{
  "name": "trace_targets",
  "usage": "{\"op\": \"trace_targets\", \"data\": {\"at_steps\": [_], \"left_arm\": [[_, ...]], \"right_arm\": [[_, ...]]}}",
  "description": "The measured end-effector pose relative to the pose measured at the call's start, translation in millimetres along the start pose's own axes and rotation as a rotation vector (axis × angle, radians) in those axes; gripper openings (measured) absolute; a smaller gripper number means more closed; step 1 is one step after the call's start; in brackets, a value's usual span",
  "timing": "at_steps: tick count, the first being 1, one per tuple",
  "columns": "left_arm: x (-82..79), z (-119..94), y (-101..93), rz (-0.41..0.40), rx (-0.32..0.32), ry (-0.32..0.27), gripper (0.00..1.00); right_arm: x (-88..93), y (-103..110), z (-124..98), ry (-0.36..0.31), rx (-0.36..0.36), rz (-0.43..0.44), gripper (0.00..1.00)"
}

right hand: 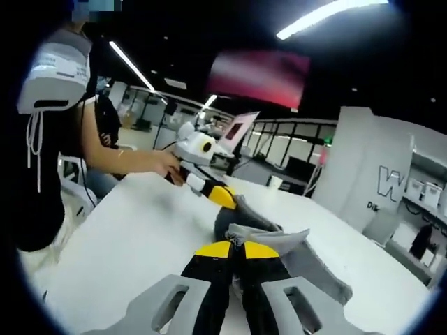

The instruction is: Open the folded towel by lifting each exposed corner and separating the folded layers until the towel lies flat within the target outline without major curled edges

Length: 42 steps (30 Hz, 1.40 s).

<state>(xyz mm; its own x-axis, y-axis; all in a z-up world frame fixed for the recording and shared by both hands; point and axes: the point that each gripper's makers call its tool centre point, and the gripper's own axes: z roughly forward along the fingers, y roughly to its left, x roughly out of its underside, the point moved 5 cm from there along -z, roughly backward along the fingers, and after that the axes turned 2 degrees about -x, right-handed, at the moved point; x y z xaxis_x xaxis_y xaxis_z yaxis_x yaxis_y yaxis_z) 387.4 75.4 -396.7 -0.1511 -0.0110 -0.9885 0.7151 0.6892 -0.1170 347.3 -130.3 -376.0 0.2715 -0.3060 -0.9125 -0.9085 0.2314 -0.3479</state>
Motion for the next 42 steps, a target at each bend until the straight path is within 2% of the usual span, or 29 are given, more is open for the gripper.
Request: {"op": "trace_targets", "data": {"at_steps": [6, 8, 10, 20, 31, 37, 42], "left_arm": [[4.8, -10.8, -12.3, 0.016, 0.019, 0.014, 0.03], [7.1, -14.3, -16.2, 0.027, 0.025, 0.021, 0.03], [9.1, -17.8, -18.7, 0.031, 0.032, 0.025, 0.03], [20.0, -27.5, -29.0, 0.034, 0.062, 0.049, 0.03], [32.6, -43.0, -29.2, 0.043, 0.08, 0.082, 0.03], [38.3, -48.0, -41.0, 0.035, 0.101, 0.083, 0.03], [45.7, -51.1, -47.6, 0.048, 0.106, 0.1, 0.03]], "right_arm": [[1.6, 16.0, 0.0, 0.024, -0.08, -0.091, 0.0], [3.8, 23.7, -0.8, 0.047, -0.125, -0.151, 0.0], [6.3, 30.4, -1.1, 0.064, -0.154, -0.17, 0.0], [13.6, 43.5, -2.8, 0.121, -0.206, -0.198, 0.0], [27.1, 55.9, -11.3, 0.182, -0.249, -0.201, 0.0], [33.3, 62.7, -15.2, 0.227, -0.276, -0.194, 0.0], [38.6, 64.1, -22.2, 0.236, -0.273, -0.168, 0.0]]}}
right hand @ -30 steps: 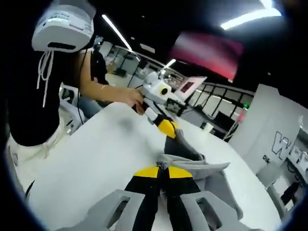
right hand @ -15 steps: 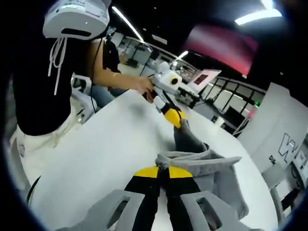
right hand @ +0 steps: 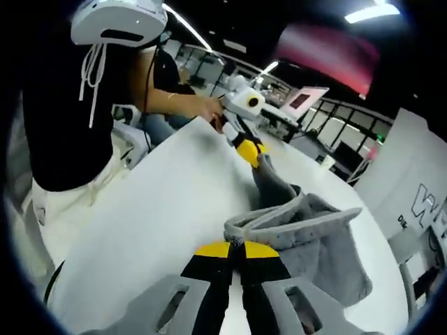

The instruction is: Open the folded towel by lifting each exposed corner and separating the folded layers until the towel lies flat within the target outline without major curled edges

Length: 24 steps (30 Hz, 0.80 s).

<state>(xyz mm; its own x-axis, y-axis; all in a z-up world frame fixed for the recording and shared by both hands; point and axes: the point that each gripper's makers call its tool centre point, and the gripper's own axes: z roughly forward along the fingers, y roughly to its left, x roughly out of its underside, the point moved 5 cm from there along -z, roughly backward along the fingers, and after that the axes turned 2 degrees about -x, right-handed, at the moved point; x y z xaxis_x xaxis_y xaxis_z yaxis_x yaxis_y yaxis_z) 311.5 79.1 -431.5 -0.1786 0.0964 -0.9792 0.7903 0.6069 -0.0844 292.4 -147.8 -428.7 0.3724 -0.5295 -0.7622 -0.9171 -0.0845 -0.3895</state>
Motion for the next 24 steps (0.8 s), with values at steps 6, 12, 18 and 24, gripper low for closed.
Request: {"op": "trace_targets", "data": {"at_steps": [6, 12, 18, 24], "left_arm": [[5.8, -1.9, -5.7, 0.01, 0.011, 0.018, 0.03], [11.6, -1.3, -14.4, 0.033, 0.027, 0.036, 0.03], [16.5, -1.2, -15.3, 0.081, 0.03, 0.07, 0.03], [19.5, -3.5, -15.4, 0.08, 0.034, 0.08, 0.03]], "right_arm": [[5.3, 3.5, -3.6, 0.028, -0.008, 0.007, 0.0], [9.7, 3.9, -8.2, 0.053, -0.003, 0.007, 0.0], [16.2, 3.2, -13.6, 0.072, 0.01, 0.016, 0.0], [26.8, 10.2, -15.3, 0.086, 0.012, 0.038, 0.0]]}}
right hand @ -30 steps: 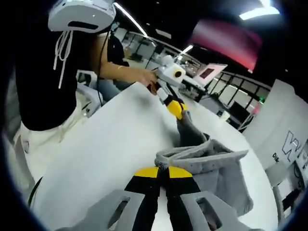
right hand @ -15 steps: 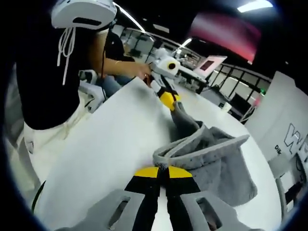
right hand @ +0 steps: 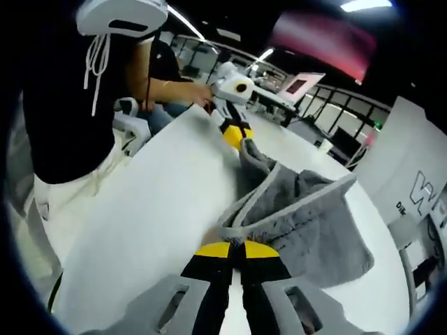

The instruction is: Open the folded towel by lifting each exposed corner and separating the folded layers until the towel lies flat within the target outline without major curled edges

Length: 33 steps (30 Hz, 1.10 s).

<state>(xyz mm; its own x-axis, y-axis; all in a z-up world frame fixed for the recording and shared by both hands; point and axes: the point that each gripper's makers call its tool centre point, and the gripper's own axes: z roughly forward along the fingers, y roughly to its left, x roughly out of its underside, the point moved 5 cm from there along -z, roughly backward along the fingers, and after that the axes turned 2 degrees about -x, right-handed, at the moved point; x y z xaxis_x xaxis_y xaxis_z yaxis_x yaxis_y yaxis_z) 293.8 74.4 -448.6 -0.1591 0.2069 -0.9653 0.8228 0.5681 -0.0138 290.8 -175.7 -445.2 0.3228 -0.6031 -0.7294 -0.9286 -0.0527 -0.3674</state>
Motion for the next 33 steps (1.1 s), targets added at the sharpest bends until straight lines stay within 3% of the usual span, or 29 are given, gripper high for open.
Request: {"op": "trace_targets", "data": {"at_steps": [21, 33], "left_arm": [[11.3, -3.3, -8.7, 0.025, 0.02, 0.04, 0.04], [12.6, -6.2, -10.7, 0.027, 0.02, 0.047, 0.06]], "right_arm": [[10.6, 9.0, -4.9, 0.0, 0.043, 0.076, 0.0], [7.2, 10.0, -8.3, -0.042, 0.062, 0.201, 0.03]]}}
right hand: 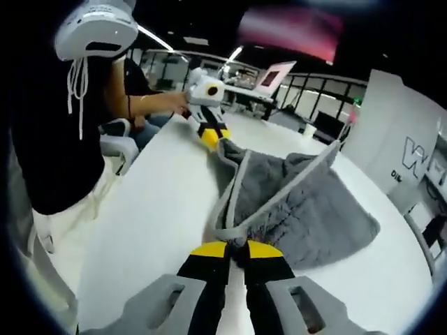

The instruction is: Open the folded towel by lifting each exposed corner and separating the folded layers until the towel lies flat within the target outline without major curled edges

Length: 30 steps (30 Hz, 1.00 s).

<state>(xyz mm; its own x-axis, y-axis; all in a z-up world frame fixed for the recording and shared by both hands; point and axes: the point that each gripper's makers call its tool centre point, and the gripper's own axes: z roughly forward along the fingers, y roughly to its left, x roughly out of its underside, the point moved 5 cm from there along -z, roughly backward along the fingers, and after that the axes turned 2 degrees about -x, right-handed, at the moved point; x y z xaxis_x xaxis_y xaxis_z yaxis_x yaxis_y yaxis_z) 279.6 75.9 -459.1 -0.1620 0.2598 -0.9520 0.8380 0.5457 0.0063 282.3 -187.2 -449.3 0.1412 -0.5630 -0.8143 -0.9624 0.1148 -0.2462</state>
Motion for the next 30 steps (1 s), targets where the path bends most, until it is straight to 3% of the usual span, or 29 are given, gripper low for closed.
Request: {"op": "trace_targets", "data": {"at_steps": [9, 18, 30], "left_arm": [[-2.3, -6.6, -2.1, -0.001, 0.014, 0.002, 0.09], [-14.1, -17.3, -5.6, -0.023, 0.053, -0.047, 0.11], [-8.1, -20.9, -16.8, 0.055, 0.105, 0.034, 0.1]], "right_arm": [[-6.6, 0.1, -6.3, -0.001, 0.007, 0.014, 0.05], [-12.4, 3.0, -11.8, -0.001, -0.001, 0.007, 0.07], [-9.2, 14.3, -21.4, 0.035, -0.01, 0.003, 0.06]]}}
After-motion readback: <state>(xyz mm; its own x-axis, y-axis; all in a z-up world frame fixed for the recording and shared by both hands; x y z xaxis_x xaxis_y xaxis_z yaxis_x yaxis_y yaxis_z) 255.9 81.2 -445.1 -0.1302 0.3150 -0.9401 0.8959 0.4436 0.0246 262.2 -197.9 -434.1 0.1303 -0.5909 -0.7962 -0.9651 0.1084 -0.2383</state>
